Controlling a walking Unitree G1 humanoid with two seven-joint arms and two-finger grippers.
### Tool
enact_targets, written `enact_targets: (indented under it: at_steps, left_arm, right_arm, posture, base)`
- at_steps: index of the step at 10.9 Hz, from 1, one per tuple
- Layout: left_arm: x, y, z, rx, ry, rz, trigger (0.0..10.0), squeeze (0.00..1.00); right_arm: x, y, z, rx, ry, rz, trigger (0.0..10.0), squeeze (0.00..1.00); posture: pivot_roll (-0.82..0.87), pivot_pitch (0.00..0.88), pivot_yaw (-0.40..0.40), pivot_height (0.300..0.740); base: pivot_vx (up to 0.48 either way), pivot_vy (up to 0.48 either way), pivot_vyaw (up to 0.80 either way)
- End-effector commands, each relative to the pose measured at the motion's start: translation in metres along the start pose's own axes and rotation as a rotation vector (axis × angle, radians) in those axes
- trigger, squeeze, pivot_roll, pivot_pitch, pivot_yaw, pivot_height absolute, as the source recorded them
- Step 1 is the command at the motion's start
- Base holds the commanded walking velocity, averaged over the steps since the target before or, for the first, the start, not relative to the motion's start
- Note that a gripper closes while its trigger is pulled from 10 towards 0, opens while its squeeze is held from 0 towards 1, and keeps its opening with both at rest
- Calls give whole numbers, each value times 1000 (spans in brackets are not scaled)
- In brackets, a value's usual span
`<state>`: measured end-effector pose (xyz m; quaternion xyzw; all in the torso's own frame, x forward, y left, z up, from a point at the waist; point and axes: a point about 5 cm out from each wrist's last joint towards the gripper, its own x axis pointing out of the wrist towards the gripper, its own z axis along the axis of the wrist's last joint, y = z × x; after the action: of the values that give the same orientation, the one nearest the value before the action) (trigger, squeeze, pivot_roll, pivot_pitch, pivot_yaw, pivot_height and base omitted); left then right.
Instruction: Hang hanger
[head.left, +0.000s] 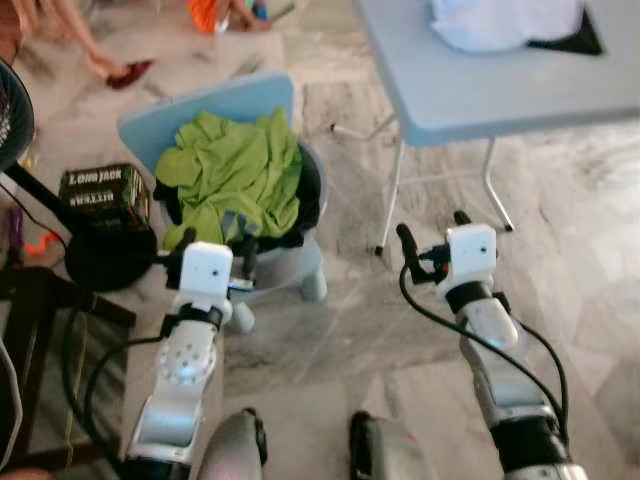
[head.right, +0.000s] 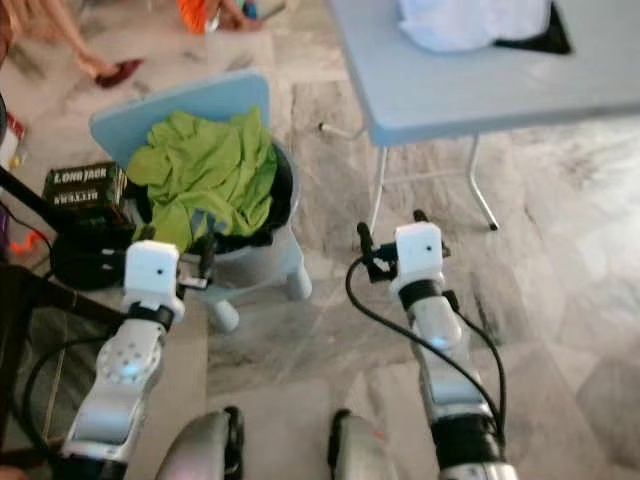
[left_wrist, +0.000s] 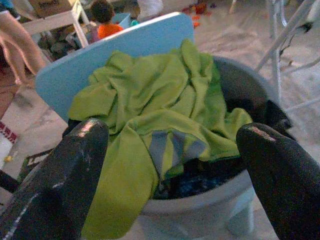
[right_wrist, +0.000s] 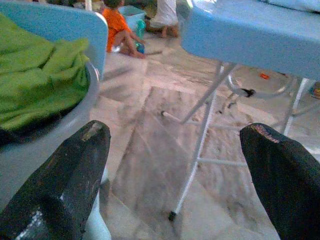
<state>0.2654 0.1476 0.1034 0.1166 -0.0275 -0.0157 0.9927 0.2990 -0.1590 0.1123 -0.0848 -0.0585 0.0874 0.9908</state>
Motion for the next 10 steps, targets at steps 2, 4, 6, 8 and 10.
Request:
enact_targets:
  at_steps: [2,4,6,8,10]
  left_arm:
    - [-2,-3,-2,-9,10,-12,10000,0]
    - [-2,-3,-3,-10,16,-8,10000,0]
    - [-2,-2,-3,-6,18,2,10000,0]
    - [0,4,-5,54,29,85,10000,0]
    - [0,8,-11,60,68,124,10000,0]
  right_arm:
    - [-7,-6,-7,-8,31,-13,10000,0]
    - [-7,-6,-7,-19,33,-5,10000,0]
    - [-7,-5,-8,-17,32,-4,10000,0]
    - [-8,-5,-9,-13,37,-5,10000,0]
    - [-8,-4,-10,-21,42,3,10000,0]
  posture:
    - [10,269,-39,740]
    - [10,270,-39,740]
    - [12,268,-37,740]
    - [13,268,-36,740]
    - [14,270,-37,740]
  base:
    - [347,0,0]
    - [338,0,0]
    - [291,0,519]
    - [0,0,0]
    - [0,0,228]
